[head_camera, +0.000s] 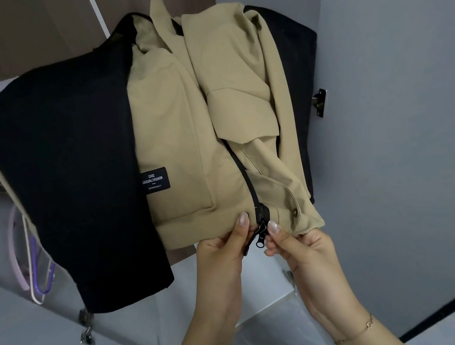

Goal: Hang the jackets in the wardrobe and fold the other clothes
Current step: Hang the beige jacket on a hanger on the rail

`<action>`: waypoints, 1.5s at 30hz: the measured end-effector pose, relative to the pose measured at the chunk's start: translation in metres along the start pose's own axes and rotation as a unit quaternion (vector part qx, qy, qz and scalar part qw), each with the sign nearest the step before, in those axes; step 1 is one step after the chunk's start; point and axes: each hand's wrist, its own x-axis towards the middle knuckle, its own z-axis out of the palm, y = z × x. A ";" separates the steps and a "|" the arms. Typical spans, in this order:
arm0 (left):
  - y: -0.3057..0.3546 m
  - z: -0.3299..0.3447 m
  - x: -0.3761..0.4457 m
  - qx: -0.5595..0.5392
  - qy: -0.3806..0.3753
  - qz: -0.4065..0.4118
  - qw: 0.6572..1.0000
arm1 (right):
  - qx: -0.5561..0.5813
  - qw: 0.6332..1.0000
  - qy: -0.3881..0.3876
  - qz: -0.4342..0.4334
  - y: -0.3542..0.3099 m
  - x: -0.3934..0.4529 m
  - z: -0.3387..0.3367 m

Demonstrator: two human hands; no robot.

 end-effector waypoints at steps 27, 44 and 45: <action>-0.019 -0.018 -0.012 0.101 0.039 0.005 0.994 | -0.076 0.997 0.018 0.029 0.010 0.010 -0.009; -0.032 -0.048 -0.014 0.171 0.063 -0.084 0.980 | -0.338 0.934 -0.071 0.090 0.021 -0.007 -0.004; -0.032 -0.050 -0.014 0.173 0.065 -0.084 0.979 | -0.320 0.940 -0.068 0.095 0.020 -0.006 -0.004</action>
